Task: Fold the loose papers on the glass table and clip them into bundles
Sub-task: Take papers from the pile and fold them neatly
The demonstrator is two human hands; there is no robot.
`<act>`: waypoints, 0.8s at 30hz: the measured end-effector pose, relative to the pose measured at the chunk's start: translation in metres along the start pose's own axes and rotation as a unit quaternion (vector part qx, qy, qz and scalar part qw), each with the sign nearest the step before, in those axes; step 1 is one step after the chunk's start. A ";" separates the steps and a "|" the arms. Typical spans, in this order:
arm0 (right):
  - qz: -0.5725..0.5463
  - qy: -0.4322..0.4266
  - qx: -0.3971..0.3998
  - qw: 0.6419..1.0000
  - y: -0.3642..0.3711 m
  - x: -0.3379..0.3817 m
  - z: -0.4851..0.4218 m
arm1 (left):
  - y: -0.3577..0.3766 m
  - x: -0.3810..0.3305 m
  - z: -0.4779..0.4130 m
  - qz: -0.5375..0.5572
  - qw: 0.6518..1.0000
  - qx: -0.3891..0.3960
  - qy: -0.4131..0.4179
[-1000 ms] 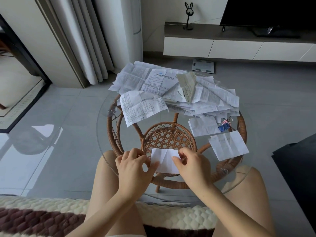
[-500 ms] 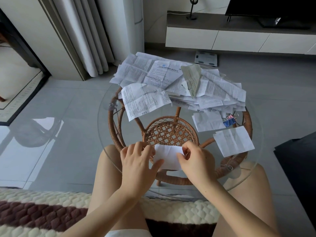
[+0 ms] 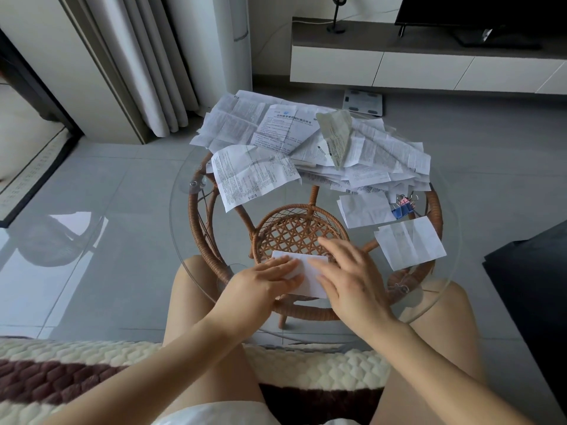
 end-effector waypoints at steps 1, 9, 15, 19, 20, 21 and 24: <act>0.009 -0.038 0.024 0.999 0.002 0.002 0.007 | -0.002 0.001 0.000 0.005 1.000 -0.002 0.020; 0.070 -0.125 0.146 0.979 -0.004 0.026 0.041 | -0.014 -0.016 0.001 0.002 0.999 0.026 0.048; 0.057 -0.199 0.135 0.969 -0.001 0.034 0.059 | -0.002 -0.033 0.037 0.010 0.994 0.081 0.069; 0.019 -0.214 0.035 0.976 -0.011 0.049 0.070 | -0.006 -0.043 0.042 -0.009 0.997 0.004 0.074; 0.014 -0.212 0.018 0.977 -0.012 0.051 0.073 | -0.007 -0.045 0.042 -0.015 0.997 -0.014 0.071; 0.008 -0.207 0.015 0.978 -0.012 0.053 0.075 | -0.008 -0.047 0.042 -0.020 0.997 -0.028 0.067; -0.027 -0.186 0.013 0.982 -0.008 0.047 0.075 | -0.007 -0.046 0.044 0.001 0.997 -0.054 0.053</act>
Point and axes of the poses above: each hand's wrist, its own z-axis away from the middle knuckle, its own y-axis out of the palm, x = y × z, the point moved 8 cm from there along -z, towards the middle knuckle, and after that the axes turned 8 degrees about -z, right-handed, at the moved point
